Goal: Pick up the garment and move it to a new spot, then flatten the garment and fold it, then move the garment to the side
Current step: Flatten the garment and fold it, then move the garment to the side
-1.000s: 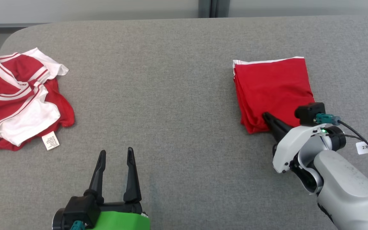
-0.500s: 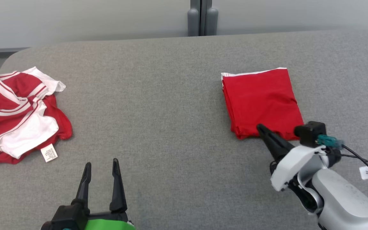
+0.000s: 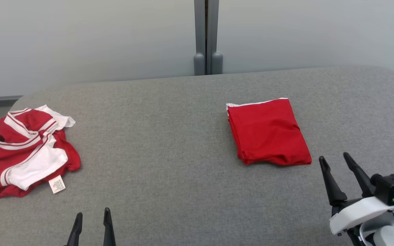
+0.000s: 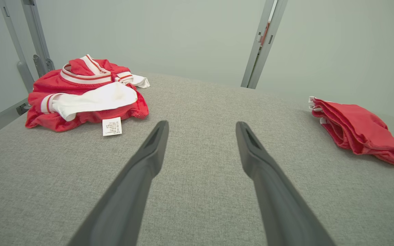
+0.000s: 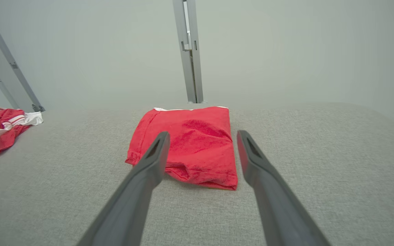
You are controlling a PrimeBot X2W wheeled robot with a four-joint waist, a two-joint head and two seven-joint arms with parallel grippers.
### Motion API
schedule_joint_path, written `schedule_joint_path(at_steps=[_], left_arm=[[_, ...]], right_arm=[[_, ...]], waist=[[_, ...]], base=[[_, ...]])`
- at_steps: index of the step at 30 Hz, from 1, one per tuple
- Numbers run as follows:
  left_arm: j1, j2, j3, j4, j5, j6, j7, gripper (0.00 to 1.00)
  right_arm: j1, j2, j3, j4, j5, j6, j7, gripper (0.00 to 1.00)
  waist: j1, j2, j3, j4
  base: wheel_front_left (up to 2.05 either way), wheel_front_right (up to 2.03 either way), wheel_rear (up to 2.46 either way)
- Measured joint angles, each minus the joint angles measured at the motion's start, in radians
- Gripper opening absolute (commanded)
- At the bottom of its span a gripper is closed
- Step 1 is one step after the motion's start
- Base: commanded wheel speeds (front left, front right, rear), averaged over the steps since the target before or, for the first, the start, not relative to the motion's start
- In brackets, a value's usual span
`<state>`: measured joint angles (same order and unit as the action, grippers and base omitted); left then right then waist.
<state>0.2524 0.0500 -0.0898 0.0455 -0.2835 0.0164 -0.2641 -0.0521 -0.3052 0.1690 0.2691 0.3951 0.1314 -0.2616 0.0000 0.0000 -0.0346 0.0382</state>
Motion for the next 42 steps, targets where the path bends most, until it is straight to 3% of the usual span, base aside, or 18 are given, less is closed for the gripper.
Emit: schedule_joint_path(at_steps=[8, 23, 27, 30, 36, 39, 42], left_arm=[[0.011, 0.000, 0.033, 0.013, -0.003, -0.012, 0.000, 1.00], [0.014, 0.000, 0.027, 0.019, -0.005, -0.009, 0.000, 1.00], [0.013, 0.000, 0.021, 0.014, -0.004, -0.008, 0.000, 1.00], [0.008, 0.000, 0.010, 0.015, 0.000, -0.008, 0.000, 1.00], [-0.056, 0.000, -0.047, 0.003, -0.011, 0.010, 0.000, 1.00], [-0.099, 0.000, -0.104, 0.005, -0.027, 0.026, 0.000, 1.00], [-0.131, 0.000, -0.147, 0.011, -0.044, 0.042, 0.000, 1.00]], right_arm=[[0.115, 0.057, -0.084, -0.049, -0.074, 0.000, 0.000, 1.00], [0.107, 0.073, -0.078, -0.027, -0.088, 0.000, 0.000, 1.00], [0.070, 0.078, -0.058, 0.009, -0.029, 0.000, 0.004, 1.00], [-0.011, 0.075, -0.058, 0.032, 0.059, 0.000, 0.112, 1.00], [-0.244, 0.019, -0.070, 0.079, 0.167, 0.000, 0.470, 1.00], [-0.394, -0.014, -0.120, 0.167, 0.107, 0.000, 0.592, 1.00], [-0.488, -0.001, -0.148, 0.252, 0.075, -0.001, 0.647, 1.00]], waist=[[0.0000, 0.0000, -0.018, -0.046], [0.0000, 0.0000, -0.010, -0.041], [0.0000, 0.0000, 0.002, -0.036], [0.0000, 0.0001, 0.017, -0.032], [0.0000, 0.0001, 0.077, -0.019], [0.0000, 0.0001, 0.128, -0.007], [0.0000, 0.0000, 0.171, 0.007]], base=[[0.00, 0.00, 0.00], [0.00, 0.00, 0.00], [0.00, 0.00, 0.00], [0.00, 0.00, 0.00], [0.00, 0.00, 0.00], [0.00, 0.00, 0.00], [0.00, 0.00, 0.00]])
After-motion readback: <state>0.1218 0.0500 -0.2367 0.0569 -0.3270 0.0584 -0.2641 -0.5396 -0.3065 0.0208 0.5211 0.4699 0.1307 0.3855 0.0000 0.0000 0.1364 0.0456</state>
